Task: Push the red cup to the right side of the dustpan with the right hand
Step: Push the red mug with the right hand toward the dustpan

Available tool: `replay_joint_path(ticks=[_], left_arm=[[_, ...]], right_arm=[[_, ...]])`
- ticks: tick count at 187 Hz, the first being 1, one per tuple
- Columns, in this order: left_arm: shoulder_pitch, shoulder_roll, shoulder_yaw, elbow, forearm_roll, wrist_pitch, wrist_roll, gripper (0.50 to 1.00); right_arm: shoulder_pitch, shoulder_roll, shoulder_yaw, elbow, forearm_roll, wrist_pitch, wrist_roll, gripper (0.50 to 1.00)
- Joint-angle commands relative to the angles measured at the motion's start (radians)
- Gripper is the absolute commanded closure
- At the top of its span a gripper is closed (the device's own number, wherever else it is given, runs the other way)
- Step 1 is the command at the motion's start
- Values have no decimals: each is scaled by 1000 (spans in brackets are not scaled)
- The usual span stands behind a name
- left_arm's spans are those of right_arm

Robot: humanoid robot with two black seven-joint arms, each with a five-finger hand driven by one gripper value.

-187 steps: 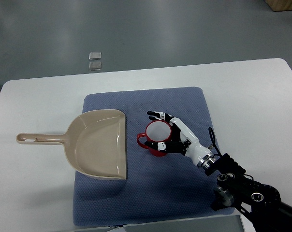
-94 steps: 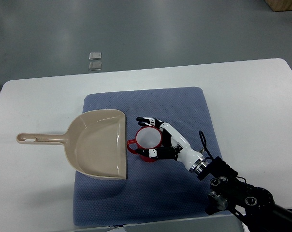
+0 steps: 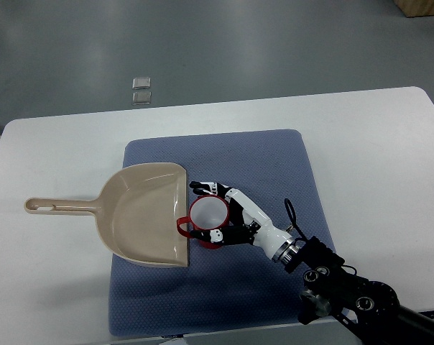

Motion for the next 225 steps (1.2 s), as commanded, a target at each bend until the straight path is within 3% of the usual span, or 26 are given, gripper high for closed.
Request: replay_joint_path(ticks=[1, 225], left_arm=[[0, 0, 0, 0, 0, 0, 0, 500], [0, 0, 0, 0, 0, 0, 0, 500]], right_arm=[[3, 1, -10, 0, 0, -2, 0, 574], [18, 1, -36, 6, -5, -8, 0, 574]])
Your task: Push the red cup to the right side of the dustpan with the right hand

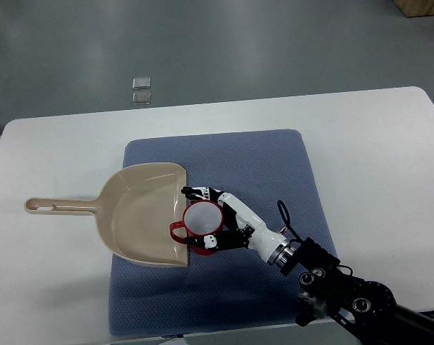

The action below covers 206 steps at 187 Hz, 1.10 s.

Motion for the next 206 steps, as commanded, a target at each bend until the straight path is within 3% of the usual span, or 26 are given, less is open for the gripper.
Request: replay_joint_path(ticks=[1, 206], left_arm=[[0, 0, 0, 0, 0, -1, 0, 500], [0, 0, 0, 0, 0, -1, 0, 500]], right_arm=[[3, 0, -1, 1, 1, 0, 0, 574], [42, -2, 55, 20, 16, -1, 0, 574]])
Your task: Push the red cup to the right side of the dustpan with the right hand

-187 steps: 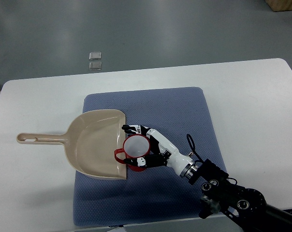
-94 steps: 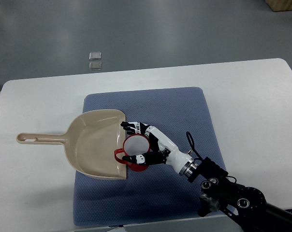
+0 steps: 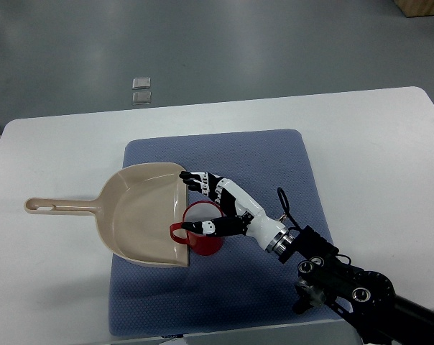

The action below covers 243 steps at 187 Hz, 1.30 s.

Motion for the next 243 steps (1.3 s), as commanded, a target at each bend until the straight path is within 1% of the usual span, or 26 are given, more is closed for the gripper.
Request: replay_joint_path(ticks=[1, 55, 90, 128, 176, 216, 243], left_arm=[[0, 0, 0, 0, 0, -1, 0, 500], [0, 0, 0, 0, 0, 1, 0, 500], [0, 0, 0, 0, 0, -1, 0, 500], [0, 0, 0, 0, 0, -1, 0, 500], [0, 0, 0, 0, 0, -1, 0, 500], [0, 0, 0, 0, 0, -1, 0, 500], [0, 0, 0, 0, 0, -1, 0, 500]], right_arm=[[8, -2, 21, -2, 5, -2, 0, 574], [31, -52, 46, -15, 39, -17, 0, 574], [63, -106, 63, -20, 133, -12, 0, 574], [112, -156, 64, -45, 290, -6, 0, 574], [141, -152, 69, -109, 464, -5, 0, 574], [160, -147, 73, -109, 654, 5, 0, 574], [175, -147, 73, -111, 797, -5, 0, 574]])
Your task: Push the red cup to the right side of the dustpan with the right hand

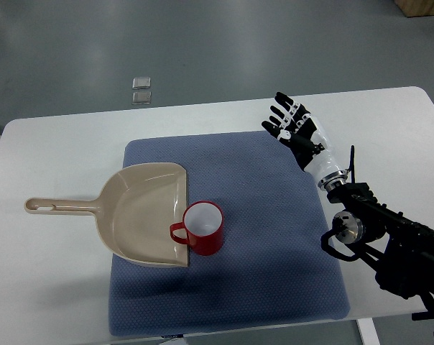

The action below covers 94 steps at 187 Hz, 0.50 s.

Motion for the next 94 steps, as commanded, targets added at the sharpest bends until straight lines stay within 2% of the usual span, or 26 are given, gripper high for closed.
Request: replay_joint_path(ticks=[1, 31, 94], left_arm=[[0, 0, 0, 0, 0, 0, 0, 500], [0, 0, 0, 0, 0, 1, 0, 500], [0, 0, 0, 0, 0, 0, 0, 500]], right_arm=[[10, 0, 1, -1, 100, -8, 0, 574], [30, 11, 1, -18, 199, -8, -23, 574], [30, 36, -6, -56, 263, -34, -19, 574]])
